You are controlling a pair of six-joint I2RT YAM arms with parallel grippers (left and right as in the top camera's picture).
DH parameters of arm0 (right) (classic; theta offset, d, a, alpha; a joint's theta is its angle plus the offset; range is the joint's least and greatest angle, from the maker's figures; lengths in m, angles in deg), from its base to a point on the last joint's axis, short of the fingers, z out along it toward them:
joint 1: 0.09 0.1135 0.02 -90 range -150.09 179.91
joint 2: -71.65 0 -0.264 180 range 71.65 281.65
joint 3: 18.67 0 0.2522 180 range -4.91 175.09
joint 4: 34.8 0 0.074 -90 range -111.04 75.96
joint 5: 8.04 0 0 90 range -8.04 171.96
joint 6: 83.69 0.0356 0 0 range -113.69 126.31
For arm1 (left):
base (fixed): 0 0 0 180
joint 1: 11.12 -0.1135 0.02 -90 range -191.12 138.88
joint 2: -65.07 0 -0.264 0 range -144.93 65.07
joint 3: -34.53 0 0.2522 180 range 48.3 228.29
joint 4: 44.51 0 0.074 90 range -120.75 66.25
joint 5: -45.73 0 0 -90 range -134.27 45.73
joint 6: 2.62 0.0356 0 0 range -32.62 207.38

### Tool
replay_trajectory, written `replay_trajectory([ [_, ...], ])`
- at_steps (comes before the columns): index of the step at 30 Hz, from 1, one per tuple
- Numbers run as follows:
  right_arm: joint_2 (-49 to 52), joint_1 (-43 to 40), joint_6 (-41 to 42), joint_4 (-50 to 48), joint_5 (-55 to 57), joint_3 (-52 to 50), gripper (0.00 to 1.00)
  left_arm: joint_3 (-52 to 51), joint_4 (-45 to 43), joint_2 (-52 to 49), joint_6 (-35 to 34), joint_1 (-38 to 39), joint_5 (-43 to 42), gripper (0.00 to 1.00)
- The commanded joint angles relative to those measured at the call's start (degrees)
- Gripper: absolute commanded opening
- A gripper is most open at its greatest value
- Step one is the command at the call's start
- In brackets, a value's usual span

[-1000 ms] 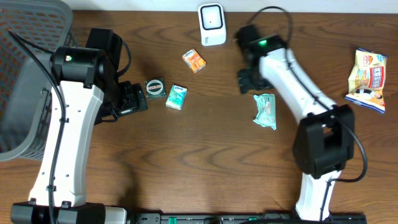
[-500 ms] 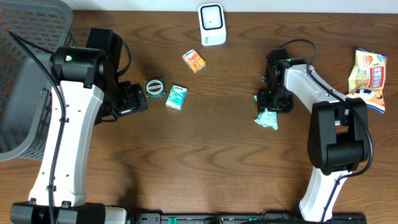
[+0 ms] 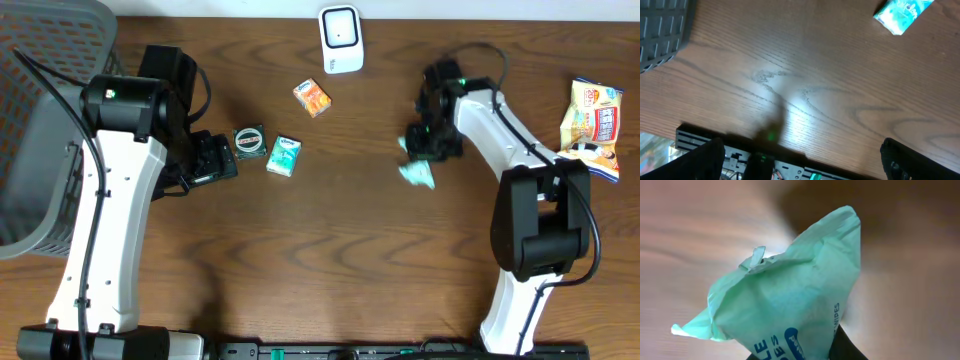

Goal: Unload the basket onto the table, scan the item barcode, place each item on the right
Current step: 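Hold the green tissue pack up to the scanner with the right gripper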

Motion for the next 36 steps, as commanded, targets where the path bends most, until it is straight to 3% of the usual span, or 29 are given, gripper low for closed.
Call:
replay_trajectory([
  [1, -0.15, 2.95, 0.46, -3.3, -1.68, 8.28, 0.01, -0.07, 0.15, -0.22, -0.13, -0.13, 0.72, 0.98],
  [9, 0.24, 8.07, 10.27, -24.24, 2.05, 16.9, 0.01, -0.07, 0.15, -0.22, -0.13, -0.13, 0.72, 0.98],
  [16, 6.64, 8.11, 13.51, -34.27, -0.55, 24.74, 0.01, -0.07, 0.15, -0.22, -0.13, -0.13, 0.72, 0.98],
  [23, 20.04, 8.44, 6.05, -36.33, 5.46, 37.75, 0.01, -0.07, 0.13, -0.22, -0.13, -0.13, 0.72, 0.98],
  [28, 23.41, 8.98, 0.92, -39.78, 12.41, 38.32, 0.01, -0.07, 0.15, -0.22, -0.13, -0.13, 0.72, 0.97],
  [36, 23.63, 10.67, -6.73, -42.29, 11.52, 38.32, 0.01, -0.07, 0.15, -0.22, -0.13, -0.13, 0.72, 0.98],
])
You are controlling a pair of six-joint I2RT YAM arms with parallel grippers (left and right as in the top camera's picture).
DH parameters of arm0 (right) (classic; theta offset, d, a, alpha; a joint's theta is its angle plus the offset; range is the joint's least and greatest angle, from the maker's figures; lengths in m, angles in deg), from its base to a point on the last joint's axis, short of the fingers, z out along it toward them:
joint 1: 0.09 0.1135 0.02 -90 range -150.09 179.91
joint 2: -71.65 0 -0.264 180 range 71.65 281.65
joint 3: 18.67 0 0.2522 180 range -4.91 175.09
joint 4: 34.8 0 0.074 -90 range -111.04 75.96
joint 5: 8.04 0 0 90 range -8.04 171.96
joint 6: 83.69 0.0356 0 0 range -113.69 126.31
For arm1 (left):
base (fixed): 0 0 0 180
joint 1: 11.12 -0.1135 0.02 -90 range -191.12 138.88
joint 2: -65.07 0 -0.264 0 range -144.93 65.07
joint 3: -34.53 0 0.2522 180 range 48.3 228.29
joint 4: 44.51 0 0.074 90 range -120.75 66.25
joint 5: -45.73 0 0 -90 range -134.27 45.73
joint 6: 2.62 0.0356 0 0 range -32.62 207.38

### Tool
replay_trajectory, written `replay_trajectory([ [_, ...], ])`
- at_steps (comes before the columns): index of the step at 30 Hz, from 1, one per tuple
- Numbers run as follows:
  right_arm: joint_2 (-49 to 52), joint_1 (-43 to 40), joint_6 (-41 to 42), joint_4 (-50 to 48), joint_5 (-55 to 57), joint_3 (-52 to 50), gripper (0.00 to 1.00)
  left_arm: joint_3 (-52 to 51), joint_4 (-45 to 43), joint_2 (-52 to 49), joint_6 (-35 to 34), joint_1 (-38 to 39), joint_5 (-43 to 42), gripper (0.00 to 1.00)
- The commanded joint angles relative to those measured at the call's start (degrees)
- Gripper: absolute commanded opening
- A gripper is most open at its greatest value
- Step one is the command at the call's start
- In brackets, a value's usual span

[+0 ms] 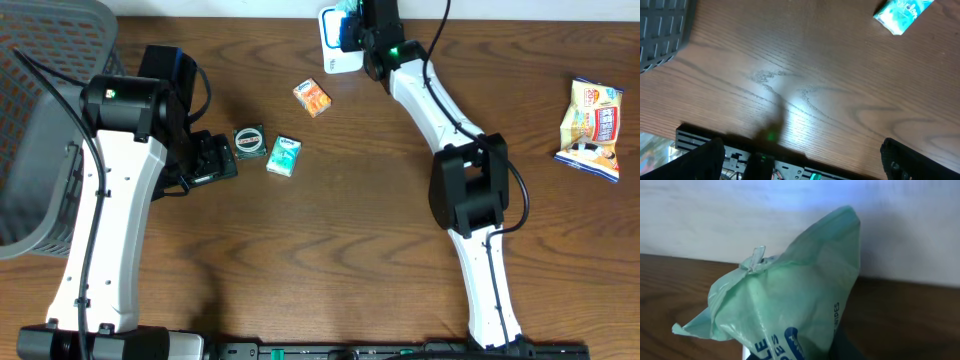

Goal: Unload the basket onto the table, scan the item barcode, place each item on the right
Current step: 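Hold the green tissue pack up to the scanner with the right gripper, then carry the tissue pack to the far right and release it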

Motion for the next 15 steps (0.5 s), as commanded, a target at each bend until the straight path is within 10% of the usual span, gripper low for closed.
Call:
replay_trajectory([
  [1, -1.75, 1.66, -4.22, -0.26, 1.11, 1.53, 0.01, -0.07, 0.15, -0.22, -0.13, -0.13, 0.72, 0.98],
  [15, -10.93, -4.92, -5.44, 13.27, 10.73, 1.53, 0.01, -0.07, 0.15, -0.22, -0.13, -0.13, 0.72, 0.98],
])
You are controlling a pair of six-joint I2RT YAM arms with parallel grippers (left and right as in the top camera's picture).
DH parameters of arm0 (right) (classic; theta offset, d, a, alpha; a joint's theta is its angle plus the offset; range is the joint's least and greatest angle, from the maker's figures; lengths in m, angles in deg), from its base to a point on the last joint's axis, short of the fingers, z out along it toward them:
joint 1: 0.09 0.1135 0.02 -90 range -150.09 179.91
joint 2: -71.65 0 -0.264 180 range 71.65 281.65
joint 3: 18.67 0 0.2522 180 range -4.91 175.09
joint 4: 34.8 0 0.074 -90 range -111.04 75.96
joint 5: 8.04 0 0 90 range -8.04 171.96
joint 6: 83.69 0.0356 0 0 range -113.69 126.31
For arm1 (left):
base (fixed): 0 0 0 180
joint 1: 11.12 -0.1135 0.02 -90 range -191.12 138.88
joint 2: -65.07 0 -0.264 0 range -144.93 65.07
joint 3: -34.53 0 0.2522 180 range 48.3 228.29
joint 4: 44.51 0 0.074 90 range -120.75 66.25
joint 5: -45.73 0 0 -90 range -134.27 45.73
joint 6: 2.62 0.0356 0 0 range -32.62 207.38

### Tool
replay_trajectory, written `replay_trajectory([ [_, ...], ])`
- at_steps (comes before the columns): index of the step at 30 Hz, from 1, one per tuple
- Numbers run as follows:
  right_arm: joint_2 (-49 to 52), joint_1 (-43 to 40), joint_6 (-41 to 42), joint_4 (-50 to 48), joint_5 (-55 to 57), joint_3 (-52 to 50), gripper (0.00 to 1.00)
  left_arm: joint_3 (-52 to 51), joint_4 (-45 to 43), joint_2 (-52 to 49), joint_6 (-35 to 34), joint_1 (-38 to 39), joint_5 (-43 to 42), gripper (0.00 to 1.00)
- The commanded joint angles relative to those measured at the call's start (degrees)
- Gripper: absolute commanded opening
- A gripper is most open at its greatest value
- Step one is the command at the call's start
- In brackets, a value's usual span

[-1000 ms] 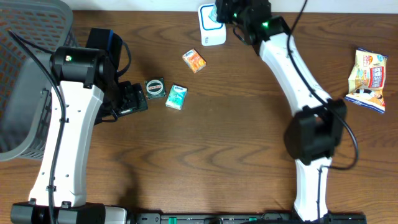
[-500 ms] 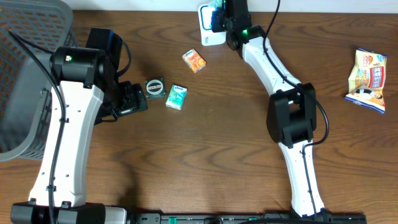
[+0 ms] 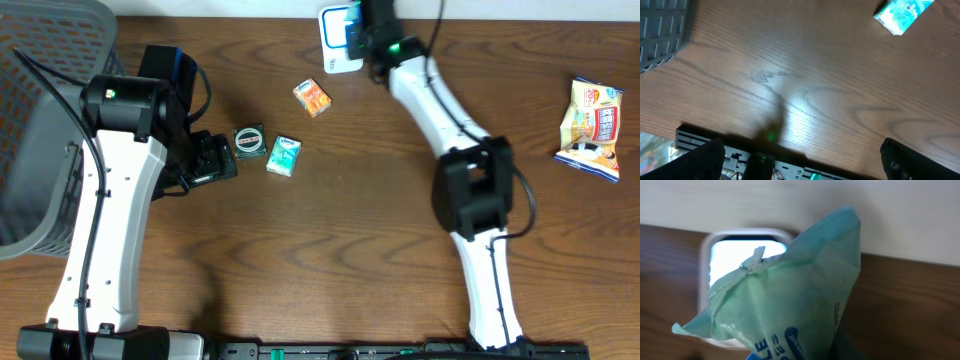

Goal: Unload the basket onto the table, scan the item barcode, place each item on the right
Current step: 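Carry the tissue pack to the far right and release it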

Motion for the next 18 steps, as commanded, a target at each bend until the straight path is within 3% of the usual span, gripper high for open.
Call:
replay_trajectory([
  [1, -10.75, -7.52, -4.44, 8.26, 5.05, 1.49, 0.01, -0.07, 0.15, -0.22, -0.13, -0.13, 0.72, 0.98],
  [10, -10.84, -22.43, -9.27, 34.18, 6.82, 1.31, 0.01, -0.07, 0.15, -0.22, -0.13, -0.13, 0.72, 0.98],
  [18, -5.95, -32.83, -9.25, 40.46, -0.96, -2.16, 0.01, -0.07, 0.15, -0.22, -0.11, -0.13, 0.72, 0.98],
])
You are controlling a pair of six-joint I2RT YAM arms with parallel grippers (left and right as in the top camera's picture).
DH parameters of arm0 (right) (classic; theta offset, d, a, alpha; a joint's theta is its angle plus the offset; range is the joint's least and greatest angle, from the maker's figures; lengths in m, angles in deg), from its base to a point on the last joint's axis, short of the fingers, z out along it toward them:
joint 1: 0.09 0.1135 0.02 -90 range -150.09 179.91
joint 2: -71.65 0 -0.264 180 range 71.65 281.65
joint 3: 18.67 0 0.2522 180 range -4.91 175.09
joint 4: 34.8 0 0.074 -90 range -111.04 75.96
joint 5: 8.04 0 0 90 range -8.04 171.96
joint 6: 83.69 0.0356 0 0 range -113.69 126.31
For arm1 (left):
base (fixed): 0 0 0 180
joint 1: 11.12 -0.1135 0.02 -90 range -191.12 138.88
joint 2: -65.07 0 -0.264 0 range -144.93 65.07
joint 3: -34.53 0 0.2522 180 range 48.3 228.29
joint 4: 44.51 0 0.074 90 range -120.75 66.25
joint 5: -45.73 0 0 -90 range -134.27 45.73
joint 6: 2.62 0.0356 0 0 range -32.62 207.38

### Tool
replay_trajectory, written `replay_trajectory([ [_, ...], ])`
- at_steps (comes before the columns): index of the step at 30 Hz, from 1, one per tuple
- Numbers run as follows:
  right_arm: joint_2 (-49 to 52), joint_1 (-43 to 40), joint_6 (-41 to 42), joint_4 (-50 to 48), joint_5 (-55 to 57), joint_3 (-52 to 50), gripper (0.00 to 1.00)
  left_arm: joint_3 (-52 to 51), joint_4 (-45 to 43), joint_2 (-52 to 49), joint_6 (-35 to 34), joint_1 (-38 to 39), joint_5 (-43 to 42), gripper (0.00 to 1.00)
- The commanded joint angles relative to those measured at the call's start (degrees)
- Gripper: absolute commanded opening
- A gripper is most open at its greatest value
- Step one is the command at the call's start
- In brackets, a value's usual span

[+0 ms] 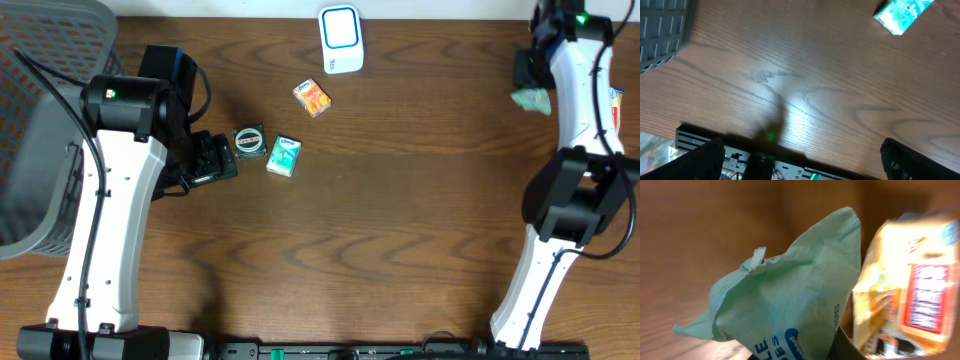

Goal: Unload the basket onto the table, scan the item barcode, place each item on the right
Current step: 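Carry the tissue pack to the far right and release it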

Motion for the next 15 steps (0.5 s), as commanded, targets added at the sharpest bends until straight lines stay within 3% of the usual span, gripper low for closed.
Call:
replay_trajectory([
  [1, 1.77, -3.06, -0.87, -0.13, -4.63, -2.97, 0.01, -0.07, 0.15, -0.22, -0.13, -0.13, 0.74, 0.98],
  [3, 1.84, -4.87, -0.92, -1.36, -4.24, -5.4, 0.06, -0.07, 0.15, -0.22, -0.13, -0.13, 0.74, 0.97],
  [4, 1.84, -5.68, -0.92, -1.64, -4.24, -6.27, 0.15, -0.07, 0.15, -0.22, -0.13, -0.13, 0.74, 0.98],
  [6, 1.84, -7.13, -0.92, -2.05, -4.2, -7.78, 0.45, -0.07, 0.15, -0.22, -0.13, -0.13, 0.74, 0.98],
  [9, 1.84, -8.68, -0.87, -1.6, -4.5, -8.52, 0.63, -0.07, 0.15, -0.22, -0.13, -0.13, 0.74, 0.98],
  [15, 1.44, -8.55, 1.51, 0.37, -5.99, -7.72, 0.65, -0.07, 0.15, -0.22, -0.13, -0.13, 0.74, 0.98],
])
